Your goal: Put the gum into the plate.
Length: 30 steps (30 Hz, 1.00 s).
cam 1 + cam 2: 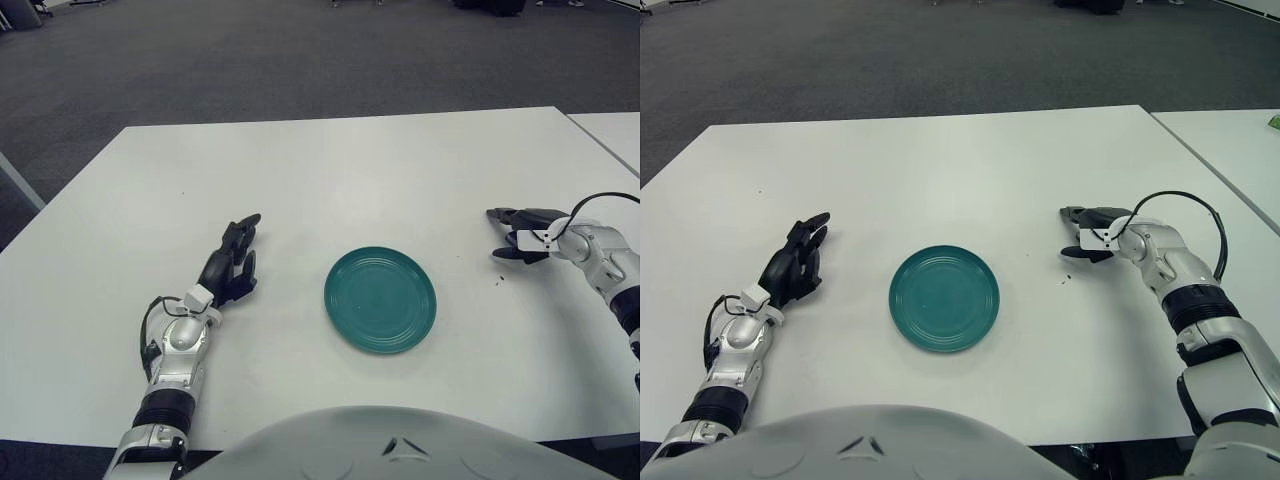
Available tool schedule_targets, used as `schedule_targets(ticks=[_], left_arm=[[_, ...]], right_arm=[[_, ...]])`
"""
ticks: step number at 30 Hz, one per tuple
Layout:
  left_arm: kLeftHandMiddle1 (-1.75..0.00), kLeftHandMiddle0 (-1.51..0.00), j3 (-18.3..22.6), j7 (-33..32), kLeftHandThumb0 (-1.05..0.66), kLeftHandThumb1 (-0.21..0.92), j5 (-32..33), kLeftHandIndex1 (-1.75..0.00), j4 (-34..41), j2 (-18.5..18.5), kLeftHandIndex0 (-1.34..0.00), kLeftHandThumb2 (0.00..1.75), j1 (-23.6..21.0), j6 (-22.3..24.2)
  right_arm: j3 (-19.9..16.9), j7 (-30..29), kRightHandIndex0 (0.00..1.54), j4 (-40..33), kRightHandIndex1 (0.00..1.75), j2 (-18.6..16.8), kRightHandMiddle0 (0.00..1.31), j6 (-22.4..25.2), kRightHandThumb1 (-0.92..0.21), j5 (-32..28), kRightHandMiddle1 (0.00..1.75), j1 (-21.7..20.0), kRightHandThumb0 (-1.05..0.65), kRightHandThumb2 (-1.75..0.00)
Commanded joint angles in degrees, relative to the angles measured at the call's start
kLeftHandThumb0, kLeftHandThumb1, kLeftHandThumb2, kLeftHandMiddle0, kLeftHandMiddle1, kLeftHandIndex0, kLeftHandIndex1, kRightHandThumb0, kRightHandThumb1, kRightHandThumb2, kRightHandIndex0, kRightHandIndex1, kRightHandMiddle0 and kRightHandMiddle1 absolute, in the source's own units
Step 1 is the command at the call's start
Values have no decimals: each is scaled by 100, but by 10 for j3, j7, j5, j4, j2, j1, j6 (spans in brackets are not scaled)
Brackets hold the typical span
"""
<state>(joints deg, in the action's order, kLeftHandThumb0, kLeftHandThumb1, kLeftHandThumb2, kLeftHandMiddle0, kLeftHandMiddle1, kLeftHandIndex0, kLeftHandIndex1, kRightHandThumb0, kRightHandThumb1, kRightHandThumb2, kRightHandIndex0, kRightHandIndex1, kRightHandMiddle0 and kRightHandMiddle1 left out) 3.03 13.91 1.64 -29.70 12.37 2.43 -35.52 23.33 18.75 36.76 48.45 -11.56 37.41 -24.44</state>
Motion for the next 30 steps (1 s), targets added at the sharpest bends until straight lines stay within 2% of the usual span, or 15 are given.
schedule_targets(ticks=[1, 6, 10, 17, 26, 30], left_arm=[[0, -17, -2, -8, -98, 92, -14, -52, 7, 7, 0, 90, 2, 35], [0, -17, -1, -11, -97, 92, -17, -51, 17, 7, 0, 89, 4, 47], [-1, -17, 1, -10, -97, 92, -16, -51, 20, 8, 0, 89, 5, 51], [0, -17, 4, -6, -97, 92, -13, -51, 20, 11, 0, 89, 3, 54], [0, -17, 7, -2, -97, 92, -9, -51, 17, 16, 0, 89, -1, 56], [0, -17, 8, -1, -97, 92, -8, -51, 17, 17, 0, 89, -1, 56]], right_arm=[[-5, -39, 19, 16, 4, -22, 1, -2, -92, 1, 1, 27, -105, -65], [-10, -113, 21, 26, 4, -46, 5, -8, -92, 0, 3, 61, -105, -63], [-20, -166, 24, 22, 2, -66, 1, 0, -92, -3, 27, 85, -105, -62], [-38, -225, 24, -1, 1, -95, 0, 15, -92, -9, 40, 118, -105, -63], [-74, -275, 23, -80, 2, -140, 0, 49, -92, -25, 45, 165, -105, -68], [-88, -288, 25, -153, 3, -159, 0, 75, -92, -21, 49, 193, -105, -70]])
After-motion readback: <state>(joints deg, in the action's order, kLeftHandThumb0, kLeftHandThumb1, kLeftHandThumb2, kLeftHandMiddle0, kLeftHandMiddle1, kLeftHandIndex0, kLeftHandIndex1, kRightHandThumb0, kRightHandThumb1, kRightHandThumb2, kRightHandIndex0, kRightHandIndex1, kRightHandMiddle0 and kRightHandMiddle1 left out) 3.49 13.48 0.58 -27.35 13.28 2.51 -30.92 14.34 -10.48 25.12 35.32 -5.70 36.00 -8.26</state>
